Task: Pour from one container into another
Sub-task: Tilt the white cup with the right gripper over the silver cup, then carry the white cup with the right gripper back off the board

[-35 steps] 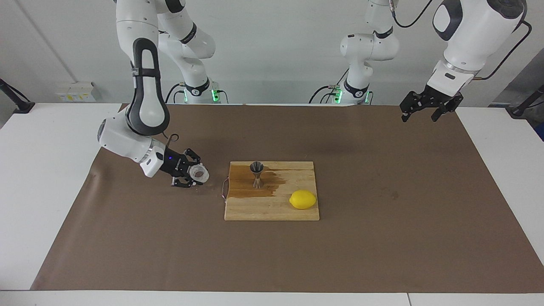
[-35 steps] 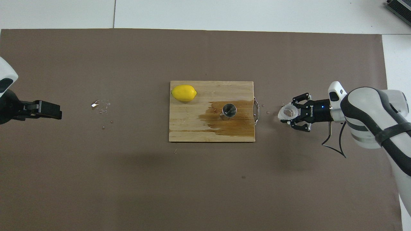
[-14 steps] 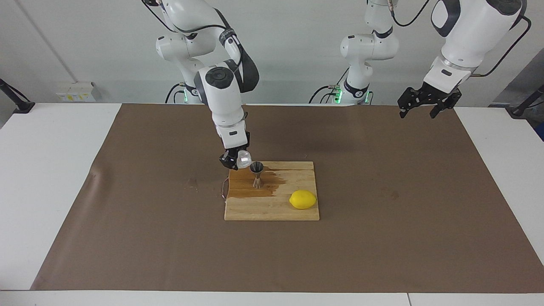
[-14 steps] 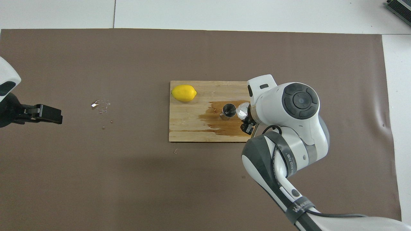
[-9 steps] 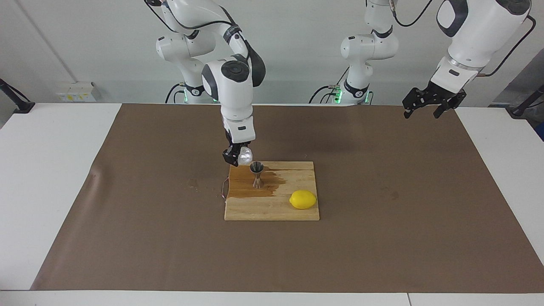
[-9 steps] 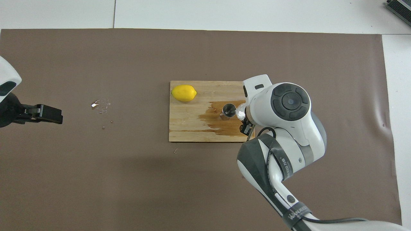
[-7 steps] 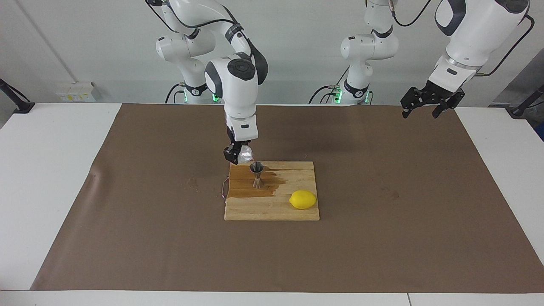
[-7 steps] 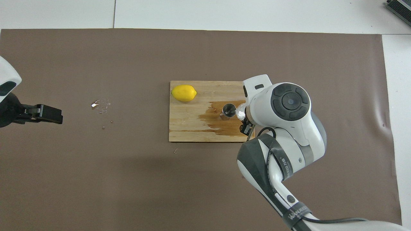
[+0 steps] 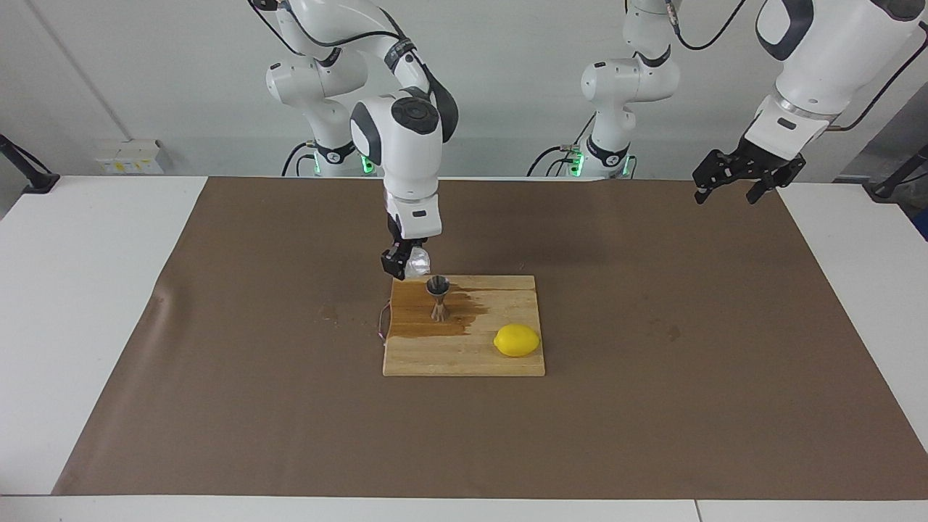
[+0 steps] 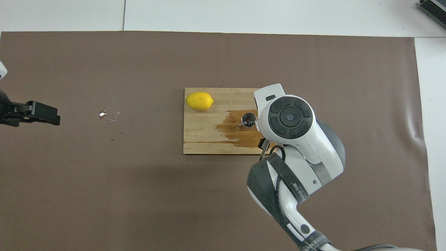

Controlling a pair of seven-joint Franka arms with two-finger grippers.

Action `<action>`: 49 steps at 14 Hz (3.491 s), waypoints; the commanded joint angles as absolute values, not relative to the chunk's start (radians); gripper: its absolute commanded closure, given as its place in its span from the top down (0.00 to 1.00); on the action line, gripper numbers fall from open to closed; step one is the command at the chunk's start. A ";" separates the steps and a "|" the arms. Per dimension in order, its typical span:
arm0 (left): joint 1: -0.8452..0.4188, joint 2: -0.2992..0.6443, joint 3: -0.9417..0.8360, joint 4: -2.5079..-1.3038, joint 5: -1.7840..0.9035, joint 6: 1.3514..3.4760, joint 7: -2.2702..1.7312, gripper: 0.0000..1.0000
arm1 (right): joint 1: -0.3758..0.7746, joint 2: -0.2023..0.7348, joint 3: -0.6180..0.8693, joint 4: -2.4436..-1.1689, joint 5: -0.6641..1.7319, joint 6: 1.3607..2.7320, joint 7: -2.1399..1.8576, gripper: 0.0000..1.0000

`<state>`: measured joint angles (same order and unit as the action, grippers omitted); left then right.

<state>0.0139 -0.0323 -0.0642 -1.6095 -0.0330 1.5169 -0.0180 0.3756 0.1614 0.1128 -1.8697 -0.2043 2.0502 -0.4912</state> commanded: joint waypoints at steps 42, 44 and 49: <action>0.025 -0.043 -0.063 -1.626 -0.038 1.605 -0.006 1.00 | -0.142 0.149 0.118 -2.134 0.690 2.265 -1.964 0.17; 0.025 -0.043 -0.063 -1.628 -0.038 1.608 -0.006 1.00 | -0.152 0.156 0.118 -2.167 0.718 2.310 -2.052 0.17; 0.026 -0.043 -0.063 -1.626 -0.040 1.602 -0.006 1.00 | -0.201 0.233 0.118 -2.206 0.834 2.347 -2.283 0.18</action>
